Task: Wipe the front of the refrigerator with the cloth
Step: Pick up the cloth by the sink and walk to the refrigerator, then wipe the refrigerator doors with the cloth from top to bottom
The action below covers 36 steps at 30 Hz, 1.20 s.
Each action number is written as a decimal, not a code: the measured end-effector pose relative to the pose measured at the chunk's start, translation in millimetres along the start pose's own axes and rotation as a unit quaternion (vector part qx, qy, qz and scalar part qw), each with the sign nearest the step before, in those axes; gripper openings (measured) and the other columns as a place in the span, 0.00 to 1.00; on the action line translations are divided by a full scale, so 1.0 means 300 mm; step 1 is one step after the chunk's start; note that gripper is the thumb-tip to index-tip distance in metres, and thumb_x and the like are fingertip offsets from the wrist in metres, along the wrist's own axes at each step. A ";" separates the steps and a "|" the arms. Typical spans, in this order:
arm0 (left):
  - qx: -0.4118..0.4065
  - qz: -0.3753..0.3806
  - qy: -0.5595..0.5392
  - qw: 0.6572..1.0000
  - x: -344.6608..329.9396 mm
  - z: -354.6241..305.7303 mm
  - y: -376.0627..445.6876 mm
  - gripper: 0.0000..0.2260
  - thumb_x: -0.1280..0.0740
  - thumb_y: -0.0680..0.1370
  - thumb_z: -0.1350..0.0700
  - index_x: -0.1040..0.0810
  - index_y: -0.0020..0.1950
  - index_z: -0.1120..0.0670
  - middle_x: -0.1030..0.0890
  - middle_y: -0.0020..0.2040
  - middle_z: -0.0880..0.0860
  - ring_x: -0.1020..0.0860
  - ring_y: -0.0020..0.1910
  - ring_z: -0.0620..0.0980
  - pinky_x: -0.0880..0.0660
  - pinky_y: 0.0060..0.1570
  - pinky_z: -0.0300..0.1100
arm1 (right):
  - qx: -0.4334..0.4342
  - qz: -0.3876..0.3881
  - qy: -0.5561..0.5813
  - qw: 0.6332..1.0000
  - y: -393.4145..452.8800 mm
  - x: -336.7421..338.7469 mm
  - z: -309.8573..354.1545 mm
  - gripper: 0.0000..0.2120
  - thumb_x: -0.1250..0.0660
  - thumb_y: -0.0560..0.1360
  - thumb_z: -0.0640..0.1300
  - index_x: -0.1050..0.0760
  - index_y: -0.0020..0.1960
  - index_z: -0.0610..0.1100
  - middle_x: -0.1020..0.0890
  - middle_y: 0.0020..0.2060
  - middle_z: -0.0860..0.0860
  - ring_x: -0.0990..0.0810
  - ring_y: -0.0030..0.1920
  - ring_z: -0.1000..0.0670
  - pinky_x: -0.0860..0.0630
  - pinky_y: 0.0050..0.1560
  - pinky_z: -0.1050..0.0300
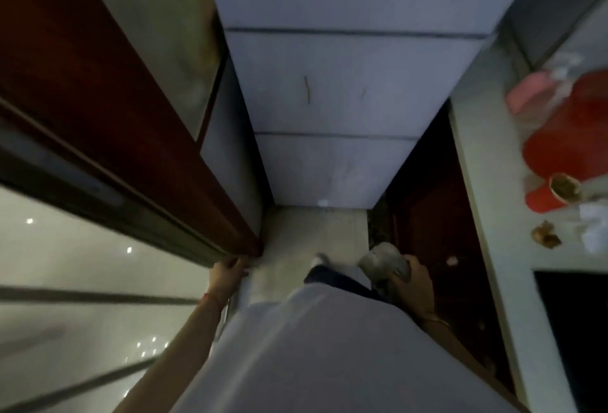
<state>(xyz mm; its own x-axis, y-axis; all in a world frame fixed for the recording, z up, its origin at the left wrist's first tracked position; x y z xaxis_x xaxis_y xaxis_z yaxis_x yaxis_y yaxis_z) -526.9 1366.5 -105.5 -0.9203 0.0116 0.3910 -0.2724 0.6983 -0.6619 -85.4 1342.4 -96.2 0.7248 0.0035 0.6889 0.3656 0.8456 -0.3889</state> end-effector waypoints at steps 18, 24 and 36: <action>-0.670 -0.331 -0.135 0.651 0.650 -2.060 -0.488 0.13 0.37 0.82 0.54 0.24 0.66 0.53 0.21 0.62 0.46 0.22 0.60 0.44 0.25 0.61 0.39 | 0.559 -0.408 0.167 0.702 0.157 0.930 1.854 0.28 0.37 0.76 0.48 0.34 0.76 0.50 0.37 0.59 0.54 0.33 0.57 0.54 0.38 0.62 0.79; -0.710 -0.436 -0.132 0.537 0.842 -2.361 -0.666 0.25 0.36 0.82 0.56 0.38 0.78 0.56 0.34 0.76 0.53 0.38 0.76 0.46 0.43 0.77 0.36 | 0.604 -0.525 0.173 0.574 -0.040 1.213 2.209 0.28 0.37 0.77 0.45 0.35 0.77 0.50 0.35 0.61 0.45 0.29 0.57 0.45 0.25 0.57 0.53; -0.698 -0.450 -0.159 0.533 0.870 -2.509 -0.572 0.31 0.38 0.81 0.46 0.44 0.81 0.55 0.37 0.79 0.53 0.38 0.77 0.48 0.49 0.72 0.21 | 0.580 -0.652 -0.028 0.487 -0.137 1.279 2.680 0.26 0.32 0.73 0.50 0.26 0.71 0.55 0.24 0.69 0.47 0.34 0.66 0.42 0.36 0.63 0.46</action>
<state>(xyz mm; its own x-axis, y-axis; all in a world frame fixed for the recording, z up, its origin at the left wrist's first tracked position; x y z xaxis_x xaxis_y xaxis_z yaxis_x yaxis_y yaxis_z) -509.2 1788.4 591.6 -0.6543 -0.7454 -0.1277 -0.3740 0.1722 0.9113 -291.9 1738.1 675.8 0.2891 -0.9535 -0.0855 -0.1064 -0.1208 0.9870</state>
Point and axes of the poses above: each hand's wrist, its own y-axis towards the middle knuckle, its own x-axis out of the back of the hand, z = x × y, the point moved 10 cm from there along y, towards the middle knuckle
